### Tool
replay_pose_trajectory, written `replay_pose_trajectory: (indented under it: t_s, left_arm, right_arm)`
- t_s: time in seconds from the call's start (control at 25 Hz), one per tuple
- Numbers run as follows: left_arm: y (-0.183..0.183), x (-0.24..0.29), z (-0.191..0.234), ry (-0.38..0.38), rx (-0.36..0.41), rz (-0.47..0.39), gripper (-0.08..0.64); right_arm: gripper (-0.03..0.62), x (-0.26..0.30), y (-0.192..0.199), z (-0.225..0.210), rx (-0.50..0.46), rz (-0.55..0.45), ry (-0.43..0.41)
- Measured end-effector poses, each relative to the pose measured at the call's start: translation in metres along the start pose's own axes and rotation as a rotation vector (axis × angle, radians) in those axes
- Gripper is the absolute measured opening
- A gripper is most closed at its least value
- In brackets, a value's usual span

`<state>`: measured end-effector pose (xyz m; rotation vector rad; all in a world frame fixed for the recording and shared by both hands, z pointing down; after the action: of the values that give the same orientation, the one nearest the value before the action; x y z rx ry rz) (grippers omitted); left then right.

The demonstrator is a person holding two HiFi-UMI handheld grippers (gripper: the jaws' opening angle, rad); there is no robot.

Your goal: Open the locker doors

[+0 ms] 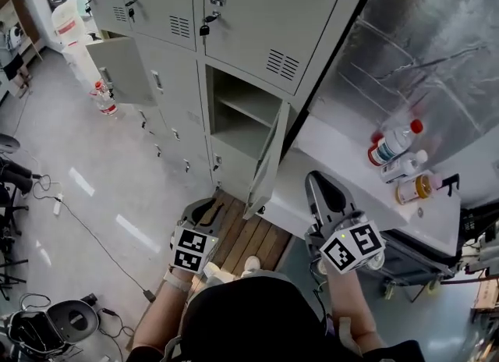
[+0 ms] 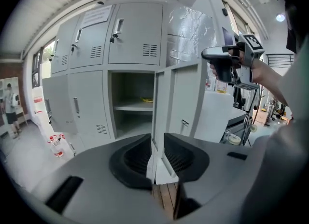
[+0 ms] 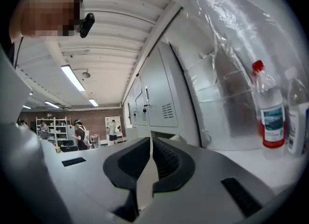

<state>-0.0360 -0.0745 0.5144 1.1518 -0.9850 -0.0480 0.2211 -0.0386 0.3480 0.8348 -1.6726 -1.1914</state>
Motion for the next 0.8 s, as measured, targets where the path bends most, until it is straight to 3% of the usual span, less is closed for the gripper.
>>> replay_pose_trajectory:
  t_s: [0.2, 0.4, 0.6, 0.8]
  left_arm:
    - [-0.008, -0.035, 0.040, -0.080, -0.041, -0.052, 0.083]
    - [-0.015, -0.076, 0.080, -0.166, -0.093, -0.104, 0.066]
    - [-0.012, -0.109, 0.110, -0.232, -0.127, -0.127, 0.060]
    - [-0.006, -0.125, 0.126, -0.290, -0.181, -0.141, 0.057]
  right_arm:
    - [0.041, 0.042, -0.049, 0.030, -0.113, -0.017, -0.036]
    - [0.043, 0.091, -0.084, 0.069, -0.135, -0.039, -0.081]
    - [0.046, 0.139, -0.120, 0.097, -0.216, -0.103, -0.029]
    - [0.127, 0.185, -0.154, 0.111, -0.246, -0.140, -0.016]
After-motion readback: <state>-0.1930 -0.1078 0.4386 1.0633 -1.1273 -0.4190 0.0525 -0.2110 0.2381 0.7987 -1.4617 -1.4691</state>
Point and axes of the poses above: the fingertips, and each gripper's own axes: x forward along the fingers, z to its left, y out of its underside, the point moved 8 cm from there along -x, backward along the fingers, and after that the axes turned 13 degrees about z, right-handed, at the moved point
